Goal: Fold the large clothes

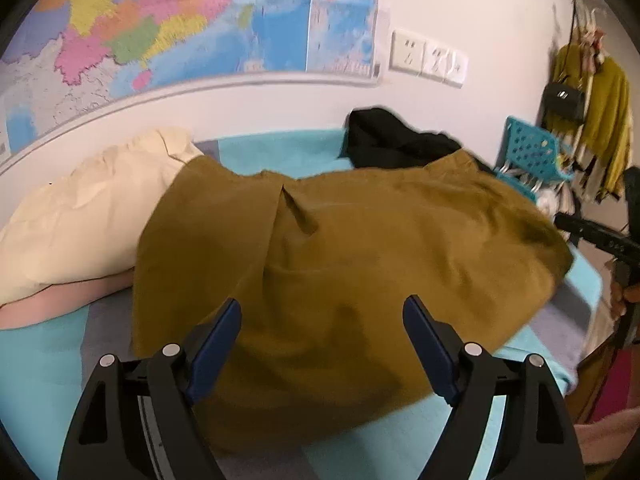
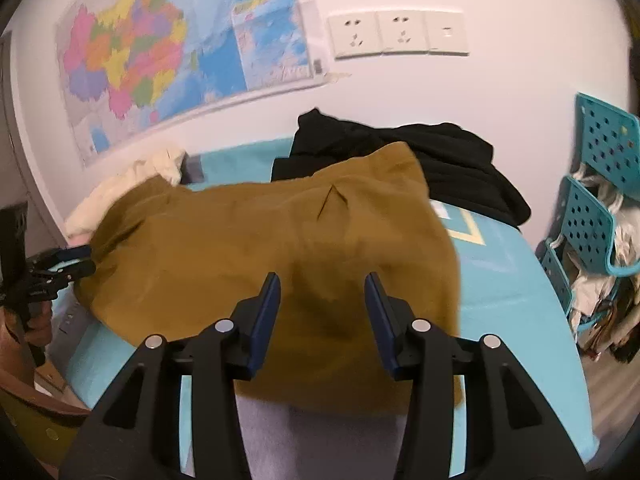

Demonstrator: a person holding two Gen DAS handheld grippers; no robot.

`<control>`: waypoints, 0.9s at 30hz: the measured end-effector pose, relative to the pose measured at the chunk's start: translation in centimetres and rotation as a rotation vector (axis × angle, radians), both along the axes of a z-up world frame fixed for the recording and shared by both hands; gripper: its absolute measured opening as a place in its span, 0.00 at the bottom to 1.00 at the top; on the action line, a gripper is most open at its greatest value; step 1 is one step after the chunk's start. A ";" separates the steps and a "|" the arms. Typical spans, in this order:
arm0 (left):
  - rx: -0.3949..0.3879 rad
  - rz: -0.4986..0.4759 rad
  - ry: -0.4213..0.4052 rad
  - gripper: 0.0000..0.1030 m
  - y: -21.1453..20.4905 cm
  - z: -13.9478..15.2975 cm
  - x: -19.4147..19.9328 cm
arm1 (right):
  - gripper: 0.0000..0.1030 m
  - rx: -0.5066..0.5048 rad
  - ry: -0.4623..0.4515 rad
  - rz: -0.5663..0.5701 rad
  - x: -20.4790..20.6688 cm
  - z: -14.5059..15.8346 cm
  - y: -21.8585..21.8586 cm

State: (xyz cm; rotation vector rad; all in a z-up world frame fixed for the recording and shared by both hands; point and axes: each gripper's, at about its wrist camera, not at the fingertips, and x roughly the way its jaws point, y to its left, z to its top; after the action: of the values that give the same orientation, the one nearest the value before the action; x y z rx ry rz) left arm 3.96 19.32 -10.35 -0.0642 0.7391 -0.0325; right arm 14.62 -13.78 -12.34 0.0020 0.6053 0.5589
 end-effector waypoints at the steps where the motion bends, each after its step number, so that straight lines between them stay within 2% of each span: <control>1: 0.001 0.006 0.012 0.77 0.0 -0.2 0.7 | 0.43 -0.014 0.001 0.026 0.6 0.0 1.0; 5: 0.048 0.041 0.036 0.74 0.4 -0.7 3.1 | 0.40 -0.075 0.044 0.047 3.5 -1.1 3.2; 6: 0.051 0.053 0.052 0.70 0.8 -0.9 3.6 | 0.33 -0.091 0.066 0.034 4.4 -1.7 3.2; 7: 0.052 0.073 0.075 0.69 1.3 -1.2 4.2 | 0.31 -0.094 0.082 0.030 4.9 -2.2 3.1; 11: -0.015 0.084 0.129 0.66 3.6 -2.7 5.4 | 0.27 0.014 0.136 0.041 6.0 -2.8 0.7; 13: 0.000 0.081 0.124 0.66 3.7 -2.6 5.2 | 0.26 0.036 0.137 0.016 5.7 -2.5 -0.1; 14: 0.016 0.099 0.124 0.70 3.7 -2.5 5.1 | 0.26 0.043 0.130 0.004 5.5 -2.2 -0.4; 16: 0.025 0.108 0.108 0.70 3.8 -2.1 4.5 | 0.29 0.073 0.124 -0.012 4.9 -1.7 -1.2; 18: 0.022 0.098 0.061 0.69 3.9 -1.3 3.2 | 0.38 0.091 0.092 -0.020 3.5 -0.9 -2.0; 21: -0.012 0.037 -0.007 0.69 4.1 -0.3 0.7 | 0.36 0.076 0.073 -0.004 2.4 -0.9 -2.4; 23: 0.002 0.036 -0.001 0.69 4.1 -0.5 0.1 | 0.35 0.051 0.117 -0.043 3.0 -2.2 -3.2; 24: 0.012 0.046 0.012 0.69 4.3 -0.8 0.0 | 0.43 0.053 0.149 -0.067 3.5 -3.2 -4.0; 27: -0.030 0.075 0.073 0.70 5.4 -2.3 0.5 | 0.46 0.142 0.185 -0.075 3.8 -4.4 -5.4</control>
State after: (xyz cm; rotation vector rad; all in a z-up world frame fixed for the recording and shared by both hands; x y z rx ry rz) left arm 4.42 24.73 -12.70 -0.1221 0.8090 0.0304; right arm 18.46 -19.16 -16.74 0.2111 0.7414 0.5313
